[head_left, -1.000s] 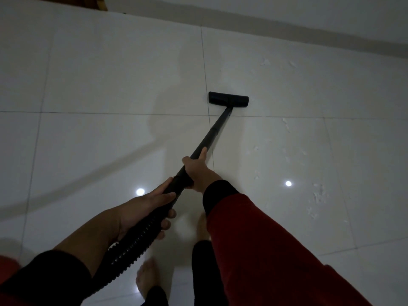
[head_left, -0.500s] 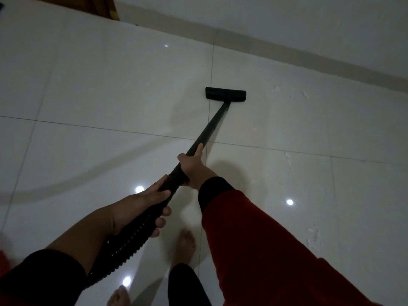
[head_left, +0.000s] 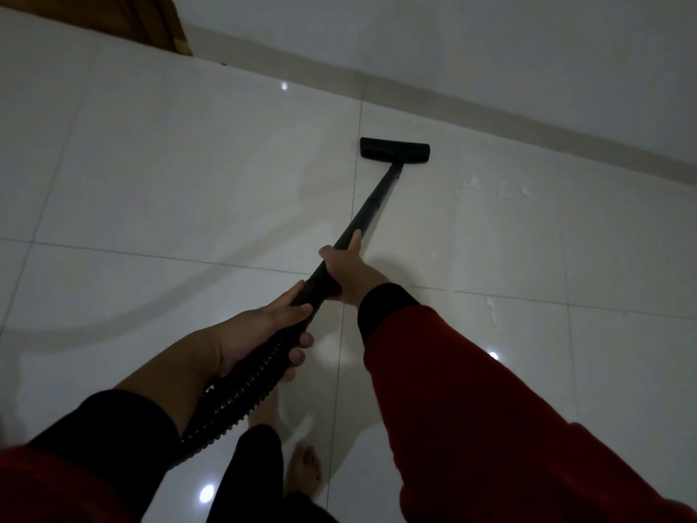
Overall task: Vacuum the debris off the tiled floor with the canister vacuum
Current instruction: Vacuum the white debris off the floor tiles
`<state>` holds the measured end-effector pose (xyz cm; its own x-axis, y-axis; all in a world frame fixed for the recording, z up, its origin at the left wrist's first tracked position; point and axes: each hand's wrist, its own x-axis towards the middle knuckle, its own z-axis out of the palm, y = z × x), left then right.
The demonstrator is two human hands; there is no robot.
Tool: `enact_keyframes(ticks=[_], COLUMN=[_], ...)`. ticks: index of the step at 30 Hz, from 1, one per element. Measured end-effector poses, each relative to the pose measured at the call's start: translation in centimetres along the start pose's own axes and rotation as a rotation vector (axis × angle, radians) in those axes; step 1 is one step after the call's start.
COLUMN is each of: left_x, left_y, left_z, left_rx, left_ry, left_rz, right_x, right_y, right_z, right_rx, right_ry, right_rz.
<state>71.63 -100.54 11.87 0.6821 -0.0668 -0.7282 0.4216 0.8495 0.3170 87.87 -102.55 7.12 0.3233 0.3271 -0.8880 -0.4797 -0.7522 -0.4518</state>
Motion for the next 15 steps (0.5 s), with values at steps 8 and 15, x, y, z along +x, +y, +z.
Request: enact_keyframes(ticks=[8, 15], left_x=[3.4, 6.5], left_y=[7.2, 9.4], left_z=[-0.5, 1.8], left_rx=[0.040, 0.000], left_ry=[0.007, -0.024], left_rz=[0.001, 0.005], right_x=[3.6, 6.2], right_y=[-6.5, -9.1], right_z=[-0.6, -3.3], right_rx=[0.040, 0.029], right_ry=[0.019, 0.075], right_rz=[0.011, 0.016])
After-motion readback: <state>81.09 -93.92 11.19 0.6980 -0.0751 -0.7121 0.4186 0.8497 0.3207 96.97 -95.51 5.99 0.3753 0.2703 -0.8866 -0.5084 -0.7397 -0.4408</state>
